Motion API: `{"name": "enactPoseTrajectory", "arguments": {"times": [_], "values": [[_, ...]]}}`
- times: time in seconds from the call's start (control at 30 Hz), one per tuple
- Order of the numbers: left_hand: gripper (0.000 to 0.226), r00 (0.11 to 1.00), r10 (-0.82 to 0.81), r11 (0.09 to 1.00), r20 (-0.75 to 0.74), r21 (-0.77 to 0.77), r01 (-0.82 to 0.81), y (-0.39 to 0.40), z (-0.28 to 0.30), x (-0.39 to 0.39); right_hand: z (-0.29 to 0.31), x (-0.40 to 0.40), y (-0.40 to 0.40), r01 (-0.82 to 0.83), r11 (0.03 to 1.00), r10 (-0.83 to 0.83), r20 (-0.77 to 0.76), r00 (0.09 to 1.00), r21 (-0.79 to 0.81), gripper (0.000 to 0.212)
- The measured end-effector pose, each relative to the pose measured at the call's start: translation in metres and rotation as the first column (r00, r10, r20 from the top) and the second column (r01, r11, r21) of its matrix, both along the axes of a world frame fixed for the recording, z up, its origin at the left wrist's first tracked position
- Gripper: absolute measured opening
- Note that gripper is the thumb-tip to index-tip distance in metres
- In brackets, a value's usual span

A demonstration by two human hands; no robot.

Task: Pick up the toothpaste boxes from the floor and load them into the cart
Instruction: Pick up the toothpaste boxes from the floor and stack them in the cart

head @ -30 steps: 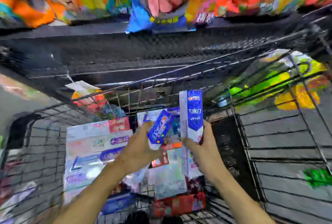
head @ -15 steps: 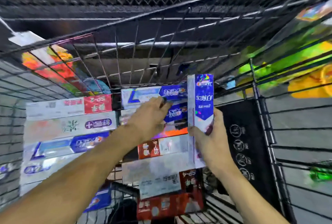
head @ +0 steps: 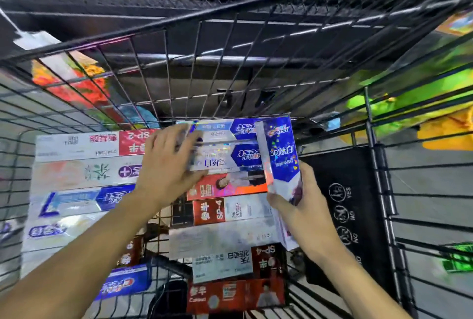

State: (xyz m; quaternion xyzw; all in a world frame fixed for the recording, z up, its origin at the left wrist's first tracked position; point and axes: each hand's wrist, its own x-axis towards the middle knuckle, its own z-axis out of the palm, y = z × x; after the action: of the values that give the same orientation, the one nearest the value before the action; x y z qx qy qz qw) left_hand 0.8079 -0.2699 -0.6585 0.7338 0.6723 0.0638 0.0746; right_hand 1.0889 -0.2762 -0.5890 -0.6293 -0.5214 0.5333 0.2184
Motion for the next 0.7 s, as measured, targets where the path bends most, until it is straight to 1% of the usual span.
{"name": "enactPoseTrajectory", "arguments": {"times": [0.13, 0.27, 0.37, 0.5, 0.57, 0.6, 0.7], "values": [[0.093, 0.987, 0.145, 0.988, 0.068, -0.071, -0.14, -0.005, -0.005, -0.007, -0.004, -0.007, -0.003, -0.077, 0.994, 0.072, 0.059, 0.996, 0.082, 0.064], [0.096, 0.957, 0.246, 0.969, 0.156, -0.076, -0.236, -0.005, -0.009, 0.008, -0.012, -0.012, -0.002, -0.12, 0.992, 0.117, 0.06, 0.991, 0.038, 0.064], [0.092, 0.932, 0.303, 0.953, 0.2, -0.063, -0.297, -0.01, -0.013, 0.012, -0.013, -0.015, 0.001, -0.212, 0.977, 0.208, 0.134, 0.969, 0.017, 0.056], [0.093, 0.919, 0.327, 0.945, 0.22, -0.081, -0.317, -0.013, -0.014, 0.011, -0.014, -0.024, 0.002, -0.321, 0.946, 0.303, 0.212, 0.929, 0.054, 0.063], [0.097, 0.92, 0.29, 0.957, 0.265, -0.095, -0.274, -0.015, -0.014, 0.003, -0.021, -0.03, 0.002, -0.43, 0.898, 0.395, 0.259, 0.881, 0.093, 0.064], [0.1, 0.925, 0.258, 0.965, 0.279, -0.108, -0.237, -0.017, -0.013, -0.004, -0.025, -0.032, 0.002, -0.501, 0.856, 0.441, 0.322, 0.837, 0.129, 0.064], [0.103, 0.944, 0.209, 0.971, 0.257, -0.169, -0.169, -0.029, -0.006, -0.028, -0.037, -0.04, 0.009, -0.696, 0.681, 0.503, 0.544, 0.671, 0.229, 0.074]]}}
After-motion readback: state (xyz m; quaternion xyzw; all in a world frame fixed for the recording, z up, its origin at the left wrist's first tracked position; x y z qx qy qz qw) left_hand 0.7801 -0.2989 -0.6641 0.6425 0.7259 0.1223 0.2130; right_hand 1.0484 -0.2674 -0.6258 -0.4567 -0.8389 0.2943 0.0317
